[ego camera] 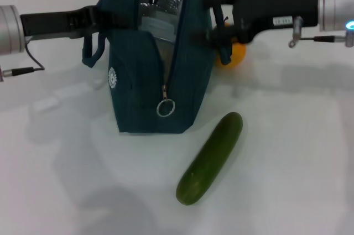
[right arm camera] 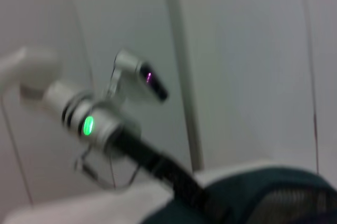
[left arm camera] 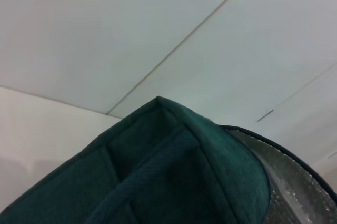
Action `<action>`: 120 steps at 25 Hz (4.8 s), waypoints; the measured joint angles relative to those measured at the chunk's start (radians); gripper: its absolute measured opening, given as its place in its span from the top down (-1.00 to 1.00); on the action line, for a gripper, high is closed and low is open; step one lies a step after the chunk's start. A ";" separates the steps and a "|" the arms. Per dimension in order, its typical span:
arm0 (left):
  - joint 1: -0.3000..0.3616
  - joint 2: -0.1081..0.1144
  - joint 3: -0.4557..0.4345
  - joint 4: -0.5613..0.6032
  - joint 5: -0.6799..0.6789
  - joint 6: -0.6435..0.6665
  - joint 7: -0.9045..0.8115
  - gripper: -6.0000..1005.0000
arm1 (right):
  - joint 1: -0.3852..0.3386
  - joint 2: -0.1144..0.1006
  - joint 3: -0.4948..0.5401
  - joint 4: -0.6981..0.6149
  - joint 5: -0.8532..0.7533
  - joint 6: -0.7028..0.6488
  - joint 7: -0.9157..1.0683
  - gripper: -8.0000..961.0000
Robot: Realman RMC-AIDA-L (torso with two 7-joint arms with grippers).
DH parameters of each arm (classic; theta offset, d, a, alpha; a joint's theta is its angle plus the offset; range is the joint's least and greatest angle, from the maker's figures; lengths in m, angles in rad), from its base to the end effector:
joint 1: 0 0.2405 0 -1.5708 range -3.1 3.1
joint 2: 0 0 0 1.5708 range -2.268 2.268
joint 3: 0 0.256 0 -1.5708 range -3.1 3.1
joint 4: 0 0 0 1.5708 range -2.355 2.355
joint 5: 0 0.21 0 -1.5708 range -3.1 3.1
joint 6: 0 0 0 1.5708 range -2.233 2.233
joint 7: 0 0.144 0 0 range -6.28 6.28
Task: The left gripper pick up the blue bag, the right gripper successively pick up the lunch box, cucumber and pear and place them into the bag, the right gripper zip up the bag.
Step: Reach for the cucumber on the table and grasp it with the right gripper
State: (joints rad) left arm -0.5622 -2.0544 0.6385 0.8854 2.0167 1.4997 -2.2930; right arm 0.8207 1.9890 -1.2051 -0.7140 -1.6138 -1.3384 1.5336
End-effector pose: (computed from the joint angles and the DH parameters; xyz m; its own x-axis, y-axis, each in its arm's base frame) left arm -0.2460 0.3705 0.0593 0.2797 0.7611 0.5852 0.9077 -0.4082 0.0970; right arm 0.1132 0.4069 -0.0086 0.8778 -0.0857 -0.4713 -0.1646 -0.9779 -0.1286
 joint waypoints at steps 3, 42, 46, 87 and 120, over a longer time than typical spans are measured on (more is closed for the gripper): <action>0.010 0.000 -0.003 -0.007 0.000 -0.002 0.006 0.92 | -0.015 0.004 0.001 -0.101 -0.114 -0.020 0.001 -0.84; 0.035 -0.027 -0.005 -0.100 -0.035 -0.047 0.127 0.92 | 0.205 0.029 -0.313 -0.467 -0.636 -0.464 0.131 -0.81; 0.037 -0.025 -0.005 -0.140 -0.069 -0.055 0.162 0.92 | 0.222 0.033 -0.382 -0.440 -0.654 -0.440 0.123 -0.81; -0.014 -0.028 -0.002 -0.172 -0.073 -0.066 0.186 0.92 | 0.534 0.039 -0.525 0.009 -0.592 -0.359 -0.061 -0.76; -0.015 -0.026 0.003 -0.175 -0.076 -0.076 0.209 0.92 | 0.501 0.039 -0.664 -0.028 -0.511 -0.196 0.022 -0.75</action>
State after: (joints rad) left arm -0.5768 -2.0802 0.6412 0.7105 1.9404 1.4235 -2.0835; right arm 1.3221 2.0278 -1.8689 -0.7422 -2.1252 -1.5340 1.5555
